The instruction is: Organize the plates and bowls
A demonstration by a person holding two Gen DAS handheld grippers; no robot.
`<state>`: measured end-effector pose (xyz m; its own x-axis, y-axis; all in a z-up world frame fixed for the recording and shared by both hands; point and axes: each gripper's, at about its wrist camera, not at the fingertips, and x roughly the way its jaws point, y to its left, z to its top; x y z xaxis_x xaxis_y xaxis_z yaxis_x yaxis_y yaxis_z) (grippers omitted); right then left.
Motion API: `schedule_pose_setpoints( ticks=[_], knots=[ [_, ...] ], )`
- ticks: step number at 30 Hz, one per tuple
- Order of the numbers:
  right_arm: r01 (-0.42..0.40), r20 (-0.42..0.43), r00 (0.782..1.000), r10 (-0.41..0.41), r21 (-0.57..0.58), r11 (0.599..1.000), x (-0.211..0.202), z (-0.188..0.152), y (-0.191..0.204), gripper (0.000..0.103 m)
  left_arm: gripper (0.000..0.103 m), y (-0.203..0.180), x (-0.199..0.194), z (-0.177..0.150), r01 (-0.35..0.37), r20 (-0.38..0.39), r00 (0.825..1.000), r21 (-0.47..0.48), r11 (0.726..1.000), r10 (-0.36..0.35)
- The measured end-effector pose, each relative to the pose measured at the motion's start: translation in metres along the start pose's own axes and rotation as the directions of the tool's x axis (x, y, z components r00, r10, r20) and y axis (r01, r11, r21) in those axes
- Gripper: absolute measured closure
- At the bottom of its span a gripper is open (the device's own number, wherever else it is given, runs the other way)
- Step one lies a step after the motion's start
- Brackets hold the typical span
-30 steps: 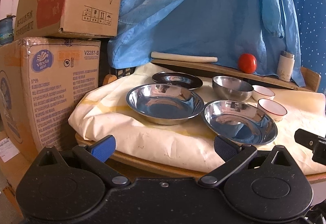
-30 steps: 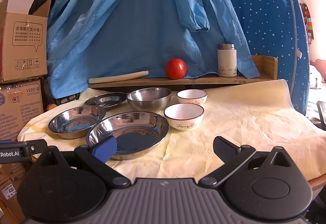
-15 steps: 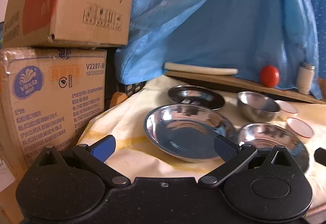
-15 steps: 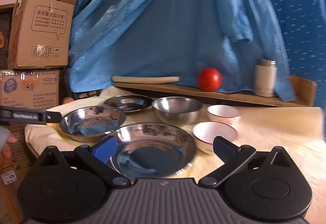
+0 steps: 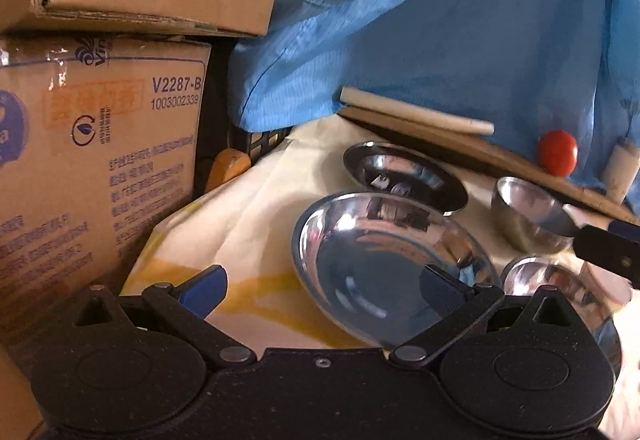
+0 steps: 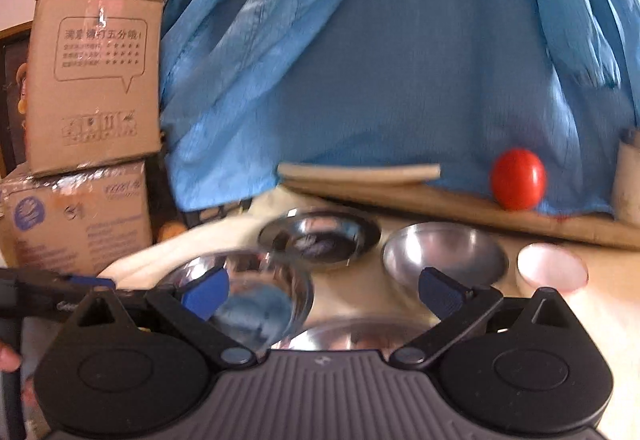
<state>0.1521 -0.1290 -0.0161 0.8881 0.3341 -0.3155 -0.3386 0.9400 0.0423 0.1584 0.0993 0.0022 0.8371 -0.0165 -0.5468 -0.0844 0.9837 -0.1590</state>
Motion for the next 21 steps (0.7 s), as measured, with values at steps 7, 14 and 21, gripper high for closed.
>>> schedule_pose_setpoints(
  ticks=[7, 14, 21],
  knots=[
    [-0.038, -0.093, 0.995, 0.040, 0.026, 0.999, 0.034, 0.010, -0.005, 0.000, 0.002, 0.004, 0.008, 0.005, 0.036, -0.017, 0.999, -0.036, 0.999, -0.036],
    [-0.127, -0.181, 0.973, 0.143, 0.098, 0.987, 0.062, 0.016, -0.011, 0.000, 0.010, 0.007, 0.018, 0.003, 0.070, -0.060, 0.995, -0.089, 0.994, -0.076],
    [-0.122, -0.275, 0.947, 0.162, 0.157, 0.980, 0.090, 0.015, -0.011, 0.000, 0.024, 0.002, 0.024, 0.001, 0.107, -0.074, 0.991, -0.107, 0.988, -0.115]
  ],
)
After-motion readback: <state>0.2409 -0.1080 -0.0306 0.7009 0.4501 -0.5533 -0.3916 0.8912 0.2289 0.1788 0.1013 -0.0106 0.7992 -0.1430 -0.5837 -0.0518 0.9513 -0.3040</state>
